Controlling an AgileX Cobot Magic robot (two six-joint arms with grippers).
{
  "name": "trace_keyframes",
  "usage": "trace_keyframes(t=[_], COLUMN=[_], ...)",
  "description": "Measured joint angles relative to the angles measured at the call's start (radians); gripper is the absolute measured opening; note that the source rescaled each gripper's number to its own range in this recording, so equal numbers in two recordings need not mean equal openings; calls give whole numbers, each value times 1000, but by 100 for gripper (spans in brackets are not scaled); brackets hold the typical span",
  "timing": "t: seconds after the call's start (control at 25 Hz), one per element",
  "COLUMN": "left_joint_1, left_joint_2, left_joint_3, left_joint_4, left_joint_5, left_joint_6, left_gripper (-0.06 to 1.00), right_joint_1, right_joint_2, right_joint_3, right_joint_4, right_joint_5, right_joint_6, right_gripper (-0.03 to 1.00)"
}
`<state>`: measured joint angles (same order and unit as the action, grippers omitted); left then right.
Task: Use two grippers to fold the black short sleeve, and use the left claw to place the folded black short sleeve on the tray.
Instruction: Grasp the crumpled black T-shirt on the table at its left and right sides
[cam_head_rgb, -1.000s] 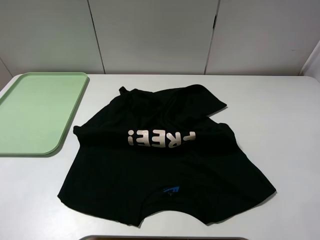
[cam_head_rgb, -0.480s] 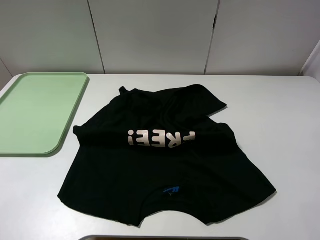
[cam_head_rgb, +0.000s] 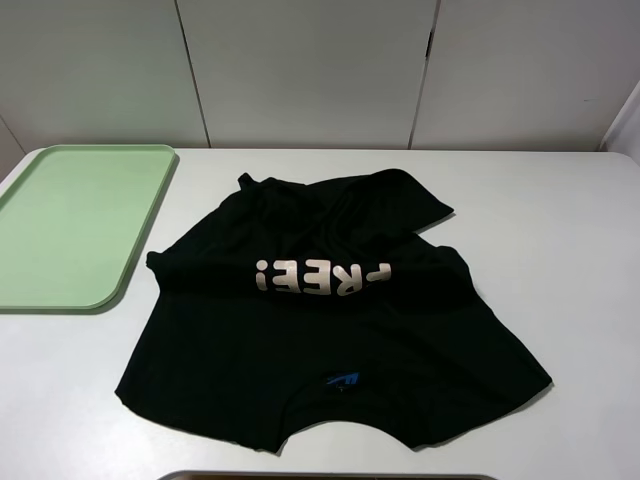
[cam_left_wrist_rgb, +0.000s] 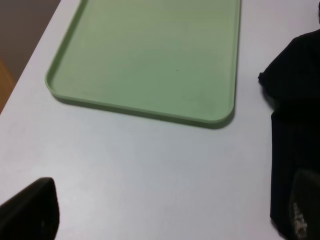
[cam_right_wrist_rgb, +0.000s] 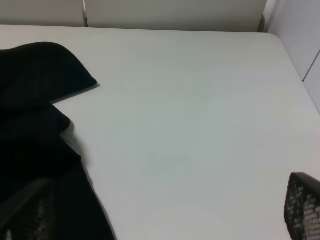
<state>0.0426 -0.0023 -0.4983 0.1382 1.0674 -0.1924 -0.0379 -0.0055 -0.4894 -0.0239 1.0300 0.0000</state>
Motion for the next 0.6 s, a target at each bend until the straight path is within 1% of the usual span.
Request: trace_keyframes(t=[0.36,0.6], left_joint_1=[0,0], left_joint_2=[0,0], left_joint_3=[0,0], left_joint_4=[9,14], left_joint_5=[0,0], left_joint_6=[0,0], left_gripper=[91,91], right_joint_1=[0,0], right_joint_2=[1,63], right_joint_3=[0,0], right_joint_4=[0,0], right_joint_5=[0,-3], right_joint_6=[0,11], right_gripper=[100,100])
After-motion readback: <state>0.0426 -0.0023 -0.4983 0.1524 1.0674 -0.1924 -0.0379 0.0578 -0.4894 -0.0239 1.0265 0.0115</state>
